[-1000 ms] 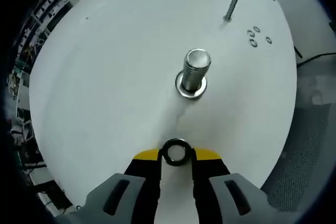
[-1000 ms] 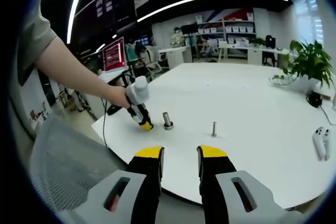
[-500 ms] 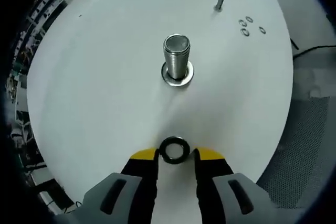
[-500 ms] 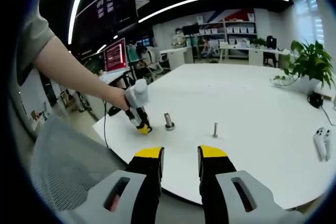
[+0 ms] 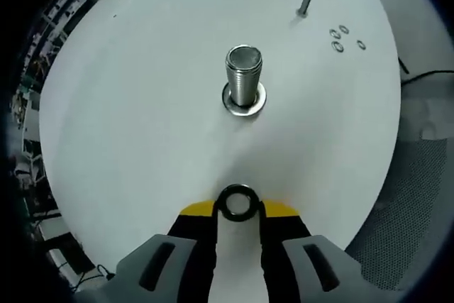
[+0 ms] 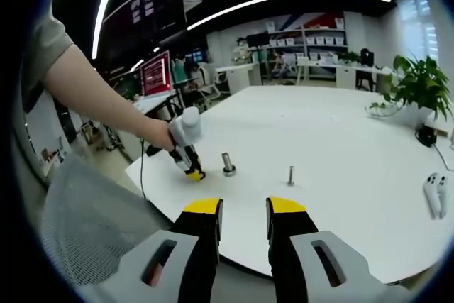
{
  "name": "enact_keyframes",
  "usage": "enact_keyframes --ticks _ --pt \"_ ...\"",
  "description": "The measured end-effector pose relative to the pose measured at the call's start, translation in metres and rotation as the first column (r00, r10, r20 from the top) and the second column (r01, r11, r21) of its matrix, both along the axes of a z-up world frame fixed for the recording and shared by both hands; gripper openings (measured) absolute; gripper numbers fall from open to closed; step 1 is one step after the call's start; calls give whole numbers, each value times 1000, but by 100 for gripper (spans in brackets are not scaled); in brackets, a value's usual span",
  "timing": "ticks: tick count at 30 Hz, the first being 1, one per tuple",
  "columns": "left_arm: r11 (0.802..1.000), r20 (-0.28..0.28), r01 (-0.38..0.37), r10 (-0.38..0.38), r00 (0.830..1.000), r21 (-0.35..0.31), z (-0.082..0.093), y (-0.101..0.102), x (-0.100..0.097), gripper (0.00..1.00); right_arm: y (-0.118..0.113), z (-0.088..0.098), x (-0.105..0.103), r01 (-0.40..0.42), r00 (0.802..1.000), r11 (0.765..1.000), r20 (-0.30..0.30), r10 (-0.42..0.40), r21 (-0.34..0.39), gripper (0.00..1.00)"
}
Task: Place the washer onto the threaded stud by aligning its center hole with the stud, sliding it down to the base, and recovering from edge contact or off-axis alignment until the washer reaches the visible bottom stop.
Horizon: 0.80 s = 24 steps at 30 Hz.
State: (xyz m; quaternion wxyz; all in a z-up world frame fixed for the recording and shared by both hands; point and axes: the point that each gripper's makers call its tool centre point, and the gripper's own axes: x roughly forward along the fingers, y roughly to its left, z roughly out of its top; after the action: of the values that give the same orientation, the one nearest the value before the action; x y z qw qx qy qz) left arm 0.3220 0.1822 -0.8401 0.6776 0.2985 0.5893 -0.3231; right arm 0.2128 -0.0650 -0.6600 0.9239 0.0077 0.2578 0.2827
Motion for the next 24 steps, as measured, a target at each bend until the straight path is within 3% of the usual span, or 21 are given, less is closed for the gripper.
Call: enact_keyframes --ticks 8,14,24 --pt "995 34 -74 76 997 -71 1 3 -2 18 0 1 0 -3 1000 1000 4 3 1 27" --pt "997 18 -40 41 999 -59 2 1 -10 18 0 1 -1 -4 1000 1000 3 4 -3 27" --pt "994 112 30 -17 994 -110 51 -24 16 18 1 2 -1 -4 1000 1000 6 4 4 27"
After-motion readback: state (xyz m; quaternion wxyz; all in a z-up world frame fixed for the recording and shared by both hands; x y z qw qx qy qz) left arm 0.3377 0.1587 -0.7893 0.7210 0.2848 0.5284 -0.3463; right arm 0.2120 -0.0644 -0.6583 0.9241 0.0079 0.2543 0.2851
